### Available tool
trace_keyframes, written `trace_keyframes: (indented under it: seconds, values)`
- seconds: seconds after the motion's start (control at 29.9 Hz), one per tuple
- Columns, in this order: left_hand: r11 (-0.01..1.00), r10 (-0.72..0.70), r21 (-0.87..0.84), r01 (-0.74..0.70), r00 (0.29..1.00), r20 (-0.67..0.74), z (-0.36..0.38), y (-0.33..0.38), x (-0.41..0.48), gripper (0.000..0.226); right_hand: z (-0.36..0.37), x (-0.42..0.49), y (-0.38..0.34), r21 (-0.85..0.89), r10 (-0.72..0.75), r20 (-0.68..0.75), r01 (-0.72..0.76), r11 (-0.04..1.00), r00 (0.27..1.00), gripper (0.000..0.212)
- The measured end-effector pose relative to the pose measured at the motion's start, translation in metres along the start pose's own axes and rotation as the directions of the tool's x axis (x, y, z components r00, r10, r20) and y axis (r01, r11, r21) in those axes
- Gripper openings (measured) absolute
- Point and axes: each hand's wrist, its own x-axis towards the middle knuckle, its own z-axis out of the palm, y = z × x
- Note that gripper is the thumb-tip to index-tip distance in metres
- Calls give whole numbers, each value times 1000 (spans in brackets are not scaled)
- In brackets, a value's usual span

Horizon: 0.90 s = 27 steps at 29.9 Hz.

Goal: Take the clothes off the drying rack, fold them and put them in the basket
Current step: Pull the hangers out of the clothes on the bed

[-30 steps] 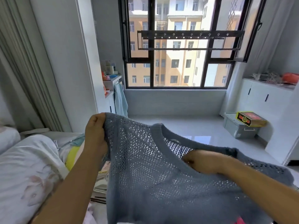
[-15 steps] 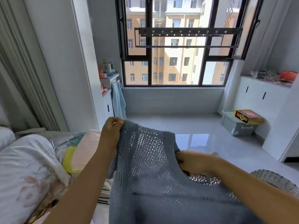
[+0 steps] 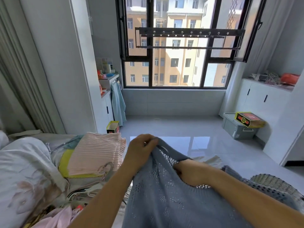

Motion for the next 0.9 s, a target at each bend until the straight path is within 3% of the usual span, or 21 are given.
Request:
trace_keyframes:
  seconds: [0.07,0.17,0.27,0.33,0.4,0.47,0.67,0.8,0.9]
  values:
    - [993,-111,-47,107,990,-90,-8,-11,5,15,-2,-9,7,48,-23,-35,25,999,999,19]
    - [985,-169,34,169,986,-7,-8,-26,1,19,-10,-19,13,103,-20,-56,26,994,998,28]
    - [999,-39,38,36,997,63,7,-21,-11,22,-7,-19,12,219,-13,24,7,976,1000,16]
    - [997,59,-50,-51,985,165,14,-12,-17,26,-1,-15,11,211,-2,59,-11,977,998,19]
    - [991,129,2,-135,947,293,19,-7,-20,33,4,-13,9,194,-2,69,-12,981,998,24]
    - [984,165,15,-179,934,317,16,-4,-18,19,6,-14,9,188,-16,56,5,982,998,20]
    - [991,116,-83,-103,978,176,-7,-8,-8,27,-3,-39,40,59,-21,-84,27,998,996,7]
    - [996,81,-44,-80,997,20,-13,-12,-2,30,-6,-53,61,-62,46,-80,-51,997,996,26]
    - [998,58,-8,-59,997,-56,-25,-19,3,32,-6,-58,68,-159,78,-78,-90,983,994,22]
